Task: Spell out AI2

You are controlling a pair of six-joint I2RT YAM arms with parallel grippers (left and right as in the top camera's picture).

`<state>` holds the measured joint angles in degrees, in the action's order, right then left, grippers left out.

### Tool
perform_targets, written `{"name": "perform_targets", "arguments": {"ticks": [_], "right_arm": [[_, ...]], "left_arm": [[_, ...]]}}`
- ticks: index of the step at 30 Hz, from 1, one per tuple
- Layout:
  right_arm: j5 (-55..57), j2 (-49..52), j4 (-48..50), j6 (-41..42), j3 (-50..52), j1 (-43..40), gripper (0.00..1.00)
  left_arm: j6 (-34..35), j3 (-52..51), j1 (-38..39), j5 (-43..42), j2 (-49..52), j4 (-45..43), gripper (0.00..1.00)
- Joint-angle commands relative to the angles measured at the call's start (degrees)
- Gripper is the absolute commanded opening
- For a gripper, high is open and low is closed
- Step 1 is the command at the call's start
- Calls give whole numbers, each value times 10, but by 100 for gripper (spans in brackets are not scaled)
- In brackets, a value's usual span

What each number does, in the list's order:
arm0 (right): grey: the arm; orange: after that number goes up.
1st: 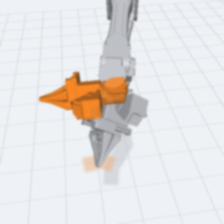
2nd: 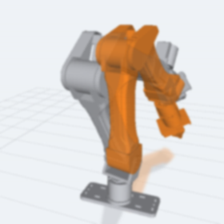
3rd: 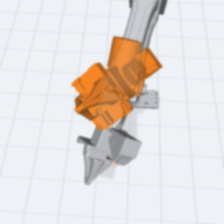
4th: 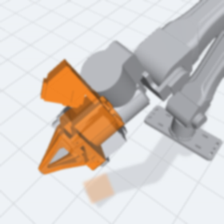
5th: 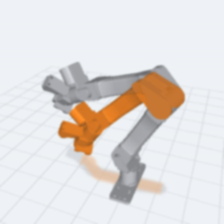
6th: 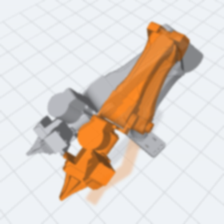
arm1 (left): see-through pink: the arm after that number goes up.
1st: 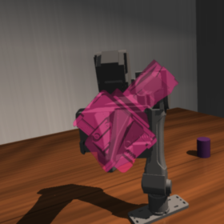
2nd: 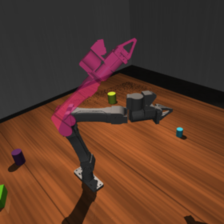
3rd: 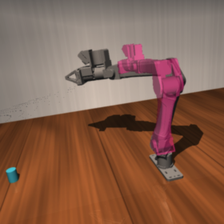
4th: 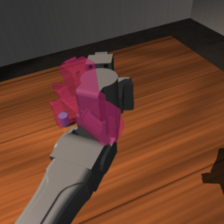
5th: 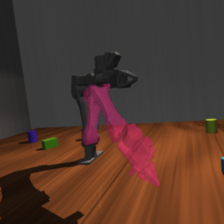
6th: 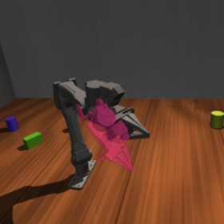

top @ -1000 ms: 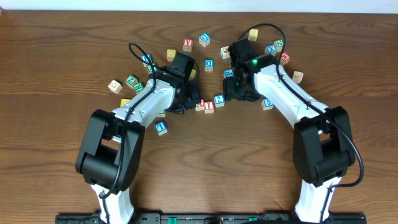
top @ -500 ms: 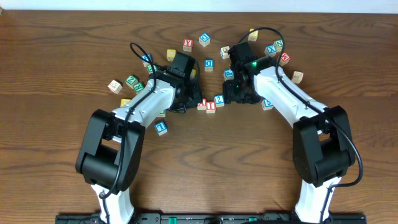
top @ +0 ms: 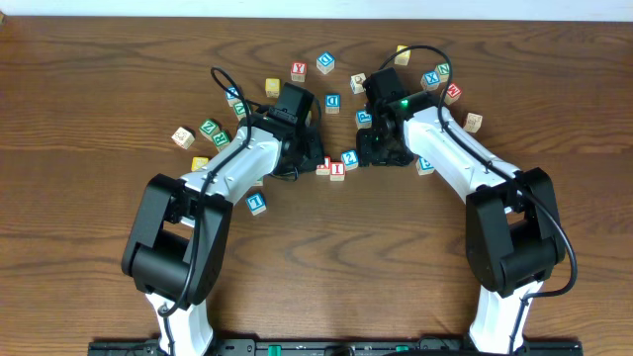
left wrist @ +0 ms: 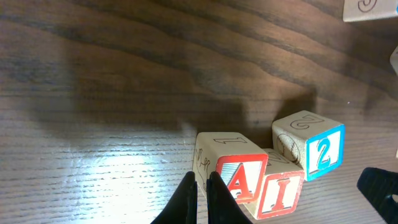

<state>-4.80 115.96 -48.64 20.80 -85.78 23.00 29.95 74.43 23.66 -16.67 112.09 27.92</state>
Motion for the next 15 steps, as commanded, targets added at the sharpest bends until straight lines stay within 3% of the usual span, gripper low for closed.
{"name": "perform_targets", "arguments": {"ticks": [1, 3, 4, 9, 15], "right_arm": [[-12, -14, 0, 2, -1, 0, 51], [-14, -21, -3, 1, -1, 0, 49], [-15, -22, -6, 2, -1, 0, 44], [-30, -23, -27, 2, -1, 12, 1], [-33, -23, -30, 12, 0, 46, 1]], "left_arm": [[-30, 1, -18, -7, -13, 3, 7], [-42, 1, -32, -7, -27, 7, 7], [-47, 1, -40, -7, -36, 10, 8], [-54, 1, -83, 19, -74, 33, 8], [-54, 0, -111, 46, -79, 55, 8]]}}
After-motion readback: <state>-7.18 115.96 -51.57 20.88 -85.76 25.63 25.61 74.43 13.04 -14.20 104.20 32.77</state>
